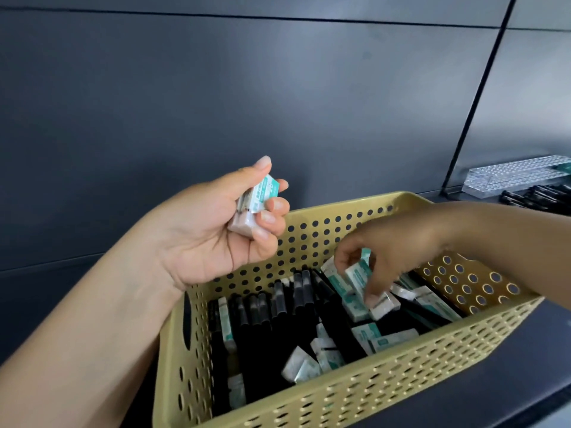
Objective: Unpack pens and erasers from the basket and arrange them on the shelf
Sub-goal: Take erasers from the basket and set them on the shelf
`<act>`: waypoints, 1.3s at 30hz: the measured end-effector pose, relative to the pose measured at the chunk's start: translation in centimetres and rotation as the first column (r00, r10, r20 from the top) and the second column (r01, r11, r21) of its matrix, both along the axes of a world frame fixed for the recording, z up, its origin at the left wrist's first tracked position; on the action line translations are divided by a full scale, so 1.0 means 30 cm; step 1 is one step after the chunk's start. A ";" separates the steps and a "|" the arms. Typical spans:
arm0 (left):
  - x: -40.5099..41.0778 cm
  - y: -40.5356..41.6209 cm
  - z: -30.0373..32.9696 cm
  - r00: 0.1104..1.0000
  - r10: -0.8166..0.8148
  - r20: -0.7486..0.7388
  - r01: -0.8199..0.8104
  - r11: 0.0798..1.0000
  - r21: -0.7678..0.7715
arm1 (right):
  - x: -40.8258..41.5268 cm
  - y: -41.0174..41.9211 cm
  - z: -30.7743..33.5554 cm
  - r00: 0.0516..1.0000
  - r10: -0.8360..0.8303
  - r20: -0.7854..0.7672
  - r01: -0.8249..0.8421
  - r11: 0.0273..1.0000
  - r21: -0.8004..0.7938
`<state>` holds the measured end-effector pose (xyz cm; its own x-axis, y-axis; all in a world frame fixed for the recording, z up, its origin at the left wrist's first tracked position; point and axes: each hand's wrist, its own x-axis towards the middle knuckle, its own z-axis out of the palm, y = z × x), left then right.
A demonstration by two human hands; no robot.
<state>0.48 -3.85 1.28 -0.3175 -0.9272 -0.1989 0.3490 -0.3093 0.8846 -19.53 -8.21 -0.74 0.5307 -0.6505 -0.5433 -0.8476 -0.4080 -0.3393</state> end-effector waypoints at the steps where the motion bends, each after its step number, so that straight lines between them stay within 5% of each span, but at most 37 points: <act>1: 0.000 0.000 0.001 1.000 0.000 0.001 0.000 1.000 0.000 | -0.004 -0.006 0.004 0.998 -0.030 0.056 0.030 1.000 0.001; 4: -0.003 0.001 0.003 1.000 0.007 0.004 -0.007 1.000 0.009 | -0.008 -0.012 0.035 0.930 -0.158 0.333 0.126 0.985 0.114; 7: -0.007 -0.001 0.003 0.996 0.080 0.050 -0.079 0.997 -0.015 | -0.001 -0.001 0.101 0.689 -0.329 0.646 0.160 0.938 0.307; 10: -0.014 0.015 0.005 0.991 0.035 0.128 -0.029 0.999 -0.042 | 0.040 0.018 0.153 0.538 -0.321 0.780 0.095 0.942 0.322; 17: -0.010 0.033 0.011 0.991 -0.038 0.125 0.047 0.997 -0.068 | 0.111 0.061 0.178 0.565 -0.091 0.820 0.151 0.988 0.005; 20: -0.006 0.018 0.013 1.000 -0.011 -0.025 0.012 1.000 0.018 | 0.056 0.055 0.171 0.728 -0.090 0.680 0.233 0.965 -0.121; 22: -0.001 0.007 0.015 0.992 0.032 -0.123 -0.024 0.998 0.065 | 0.028 0.034 0.126 0.934 -0.108 0.341 0.175 0.969 -0.172; 25: 0.003 -0.005 0.012 0.978 0.082 -0.191 -0.069 0.995 0.076 | 0.031 -0.001 0.009 0.990 -0.139 -0.010 0.135 0.975 -0.177; 30: -0.002 0.001 0.009 0.987 0.059 -0.150 -0.052 0.997 0.051 | 0.084 -0.030 -0.072 0.971 -0.221 -0.089 0.191 0.944 -0.270; 39: -0.005 0.002 0.009 0.988 0.068 -0.141 -0.062 0.997 0.043 | 0.064 -0.032 -0.040 0.928 -0.371 -0.027 0.368 0.926 -0.084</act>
